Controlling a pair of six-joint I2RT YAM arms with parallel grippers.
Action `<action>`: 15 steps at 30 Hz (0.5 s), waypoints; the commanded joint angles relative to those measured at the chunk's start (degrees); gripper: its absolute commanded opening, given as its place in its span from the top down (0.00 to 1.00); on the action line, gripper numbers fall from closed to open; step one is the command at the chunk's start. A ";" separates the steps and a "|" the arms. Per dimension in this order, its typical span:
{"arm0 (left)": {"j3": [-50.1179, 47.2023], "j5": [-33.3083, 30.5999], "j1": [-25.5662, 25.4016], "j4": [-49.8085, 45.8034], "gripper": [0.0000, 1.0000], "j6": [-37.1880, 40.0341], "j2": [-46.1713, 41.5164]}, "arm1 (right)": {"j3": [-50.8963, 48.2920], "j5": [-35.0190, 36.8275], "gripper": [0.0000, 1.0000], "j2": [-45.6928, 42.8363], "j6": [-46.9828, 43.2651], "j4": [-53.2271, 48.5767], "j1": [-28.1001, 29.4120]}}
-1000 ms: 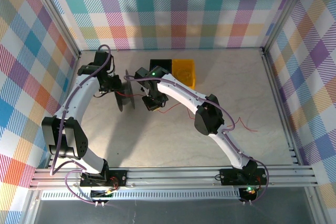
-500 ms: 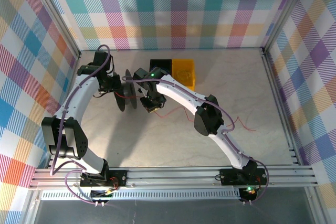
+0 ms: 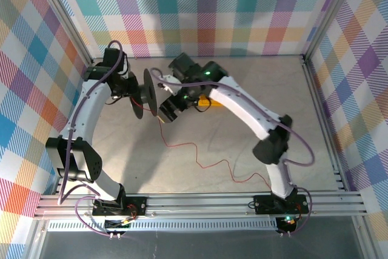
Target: Wrap the cables
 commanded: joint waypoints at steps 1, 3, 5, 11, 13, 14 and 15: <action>5.34 1.36 -0.05 0.01 1.00 0.47 0.30 | -11.87 -2.91 0.01 -7.00 -6.45 1.85 -0.96; 7.36 1.53 -0.02 -0.39 1.00 0.56 0.96 | -21.07 -2.91 0.01 -11.73 -5.68 5.00 -1.21; 9.02 1.59 -0.01 -0.57 1.00 0.56 1.60 | -30.09 -2.62 0.01 -15.92 -3.25 9.15 -1.47; 13.02 2.62 0.00 -0.86 1.00 0.56 3.41 | -50.16 -1.67 0.01 -23.49 6.07 18.50 -1.92; 14.19 3.48 0.00 -0.96 1.00 0.78 4.09 | -53.78 -2.14 0.00 -23.40 7.29 20.20 -1.92; 14.65 3.86 0.00 -1.02 1.00 0.89 4.28 | -54.95 -1.82 0.00 -23.12 7.82 20.83 -1.92; 15.11 4.12 -0.01 -1.09 1.00 0.91 4.50 | -56.12 -1.62 0.01 -22.60 8.11 21.43 -1.92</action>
